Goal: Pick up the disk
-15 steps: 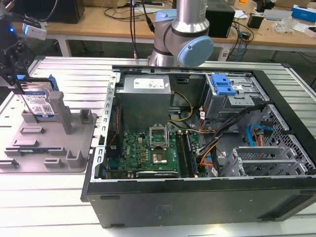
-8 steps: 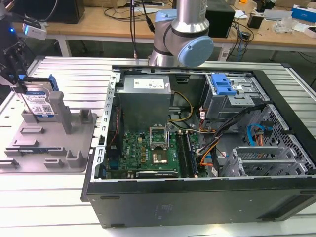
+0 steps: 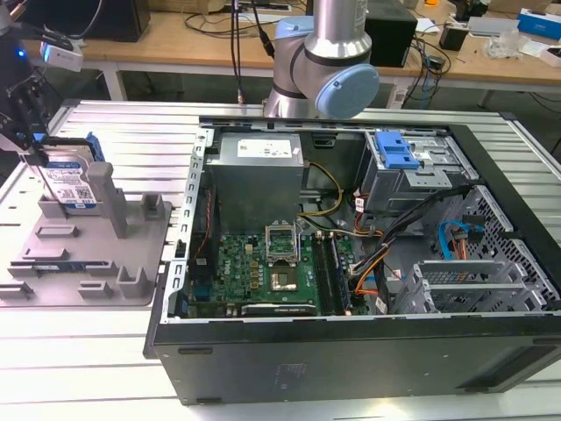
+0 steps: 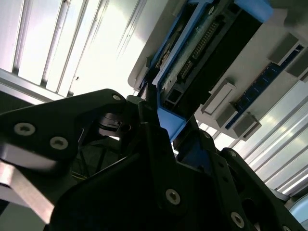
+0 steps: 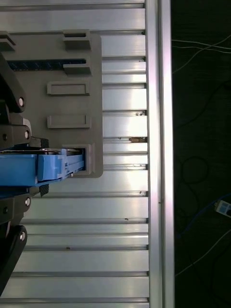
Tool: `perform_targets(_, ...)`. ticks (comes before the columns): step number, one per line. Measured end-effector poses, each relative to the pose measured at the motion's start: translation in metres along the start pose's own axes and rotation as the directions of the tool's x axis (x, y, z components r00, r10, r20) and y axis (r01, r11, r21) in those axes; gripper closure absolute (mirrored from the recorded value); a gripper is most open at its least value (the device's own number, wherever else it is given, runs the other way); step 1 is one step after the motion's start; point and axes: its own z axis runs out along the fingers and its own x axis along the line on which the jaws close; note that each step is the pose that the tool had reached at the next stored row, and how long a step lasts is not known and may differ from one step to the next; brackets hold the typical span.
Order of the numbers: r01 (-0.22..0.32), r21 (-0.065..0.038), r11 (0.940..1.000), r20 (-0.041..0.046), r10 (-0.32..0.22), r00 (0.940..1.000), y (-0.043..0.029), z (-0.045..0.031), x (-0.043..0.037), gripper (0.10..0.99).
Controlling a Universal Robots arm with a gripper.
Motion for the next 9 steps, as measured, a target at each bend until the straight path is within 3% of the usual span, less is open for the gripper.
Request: perform_targets(9,0.000,0.000,1.0000,0.0000,0.000,1.0000,0.0000,0.0003,0.0000,0.722)
